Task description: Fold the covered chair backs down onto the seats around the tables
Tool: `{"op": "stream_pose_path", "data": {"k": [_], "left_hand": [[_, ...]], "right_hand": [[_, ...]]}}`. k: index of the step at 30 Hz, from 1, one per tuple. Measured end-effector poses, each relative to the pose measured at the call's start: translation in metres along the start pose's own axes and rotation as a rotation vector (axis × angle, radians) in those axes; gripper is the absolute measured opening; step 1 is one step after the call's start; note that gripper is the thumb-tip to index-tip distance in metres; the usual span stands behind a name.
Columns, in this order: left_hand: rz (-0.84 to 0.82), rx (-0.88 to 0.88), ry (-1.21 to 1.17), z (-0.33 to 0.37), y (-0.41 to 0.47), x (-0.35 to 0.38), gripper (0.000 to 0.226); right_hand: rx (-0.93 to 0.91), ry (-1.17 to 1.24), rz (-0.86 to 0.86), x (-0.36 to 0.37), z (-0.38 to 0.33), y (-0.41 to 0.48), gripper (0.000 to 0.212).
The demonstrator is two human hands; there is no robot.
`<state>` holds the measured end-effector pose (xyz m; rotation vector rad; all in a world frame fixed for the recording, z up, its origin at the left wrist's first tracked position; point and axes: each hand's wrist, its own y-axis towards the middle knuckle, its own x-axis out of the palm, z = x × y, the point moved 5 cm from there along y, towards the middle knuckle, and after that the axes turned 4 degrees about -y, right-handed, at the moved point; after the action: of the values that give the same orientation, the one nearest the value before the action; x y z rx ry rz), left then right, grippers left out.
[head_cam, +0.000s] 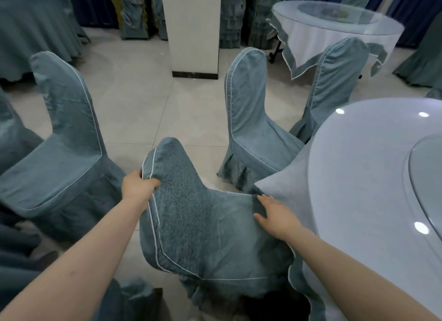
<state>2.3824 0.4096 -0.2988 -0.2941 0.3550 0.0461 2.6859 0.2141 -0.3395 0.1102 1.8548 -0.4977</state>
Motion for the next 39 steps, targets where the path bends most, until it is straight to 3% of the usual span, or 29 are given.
{"op": "stream_pose_path", "data": {"k": [4, 9, 18, 24, 29, 39], "left_hand": [[-0.040, 0.202, 0.250, 0.012, -0.004, 0.002, 0.042], [-0.072, 0.559, 0.819, 0.017, -0.029, 0.013, 0.099], [-0.072, 0.780, 1.293, -0.011, -0.081, 0.019, 0.092], [-0.221, 0.870, 1.299, -0.023, -0.117, 0.034, 0.091], [-0.338, 0.950, 1.308, -0.040, -0.154, 0.038, 0.089], [-0.561, 1.016, 1.353, -0.073, -0.243, 0.084, 0.087]], "right_hand": [[0.018, -0.004, -0.020, 0.004, 0.011, 0.000, 0.066], [0.023, 0.008, -0.023, 0.013, 0.027, -0.003, 0.066], [-0.020, 0.057, -0.023, 0.032, 0.036, -0.034, 0.066], [0.096, 0.085, 0.049, 0.043, 0.045, -0.097, 0.066], [0.138, 0.069, 0.013, 0.066, 0.046, -0.158, 0.064], [0.220, 0.064, 0.054, 0.099, 0.098, -0.269, 0.063]]}}
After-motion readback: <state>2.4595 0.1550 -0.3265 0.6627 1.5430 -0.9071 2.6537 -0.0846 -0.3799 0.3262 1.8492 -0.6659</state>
